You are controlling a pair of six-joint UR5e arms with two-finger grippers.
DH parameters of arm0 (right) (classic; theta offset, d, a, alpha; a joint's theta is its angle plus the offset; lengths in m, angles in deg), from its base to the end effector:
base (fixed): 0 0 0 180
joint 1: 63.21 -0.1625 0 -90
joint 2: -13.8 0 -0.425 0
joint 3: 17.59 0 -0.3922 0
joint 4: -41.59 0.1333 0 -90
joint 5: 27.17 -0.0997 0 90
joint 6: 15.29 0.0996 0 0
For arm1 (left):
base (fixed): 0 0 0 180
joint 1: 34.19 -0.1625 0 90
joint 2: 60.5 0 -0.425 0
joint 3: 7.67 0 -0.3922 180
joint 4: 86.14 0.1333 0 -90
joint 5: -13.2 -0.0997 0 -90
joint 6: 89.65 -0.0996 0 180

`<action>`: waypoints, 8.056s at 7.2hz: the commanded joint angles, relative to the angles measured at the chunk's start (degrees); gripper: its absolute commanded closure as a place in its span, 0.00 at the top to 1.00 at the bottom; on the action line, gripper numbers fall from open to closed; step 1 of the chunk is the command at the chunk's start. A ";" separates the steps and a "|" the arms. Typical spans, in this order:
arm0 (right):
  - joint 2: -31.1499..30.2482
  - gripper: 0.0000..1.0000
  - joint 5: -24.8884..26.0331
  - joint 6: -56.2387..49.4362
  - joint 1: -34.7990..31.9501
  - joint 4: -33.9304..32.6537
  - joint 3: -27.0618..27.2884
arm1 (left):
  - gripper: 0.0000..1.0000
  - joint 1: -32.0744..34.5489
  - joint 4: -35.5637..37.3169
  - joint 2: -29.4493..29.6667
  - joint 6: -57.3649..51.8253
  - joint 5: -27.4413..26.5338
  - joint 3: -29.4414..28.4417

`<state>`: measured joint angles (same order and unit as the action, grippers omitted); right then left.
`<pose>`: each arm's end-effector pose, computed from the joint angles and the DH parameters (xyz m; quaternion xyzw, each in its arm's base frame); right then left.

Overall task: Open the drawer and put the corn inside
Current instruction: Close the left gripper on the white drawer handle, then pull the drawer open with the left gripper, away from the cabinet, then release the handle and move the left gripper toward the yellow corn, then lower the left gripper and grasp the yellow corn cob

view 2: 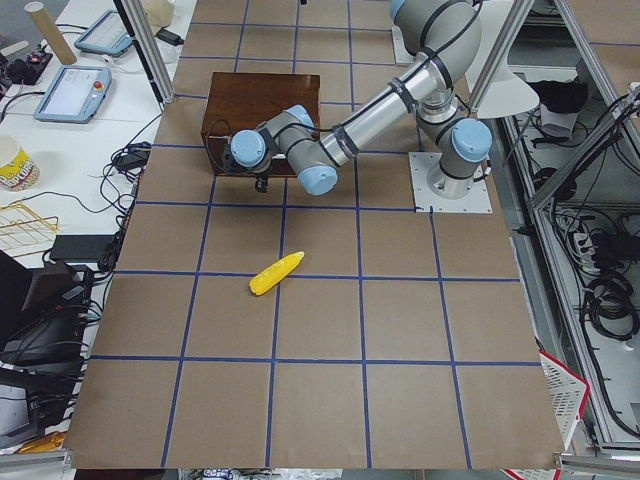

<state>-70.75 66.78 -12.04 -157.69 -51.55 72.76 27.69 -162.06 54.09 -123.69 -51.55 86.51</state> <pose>0.1671 -0.5141 0.4421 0.0115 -0.9991 -0.0208 0.0359 0.1250 -0.6069 0.2478 -0.0221 -0.9680 0.0051 0.2501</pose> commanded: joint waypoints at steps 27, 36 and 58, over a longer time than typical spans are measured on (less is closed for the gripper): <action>0.00 1.00 0.00 0.00 0.00 -0.03 0.00 | 1.00 -7.65 0.34 2.04 2.05 -4.33 -4.36; 0.00 1.00 0.00 0.00 0.00 -0.03 0.00 | 1.00 -8.89 -0.45 0.38 5.46 -5.47 -4.45; 0.00 1.00 0.00 0.00 0.00 -0.03 0.00 | 0.98 -14.86 9.83 13.90 23.41 -26.74 -12.97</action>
<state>-70.75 66.78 -12.04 -157.69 -51.53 72.76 12.83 -152.66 67.49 -100.18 -78.26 73.61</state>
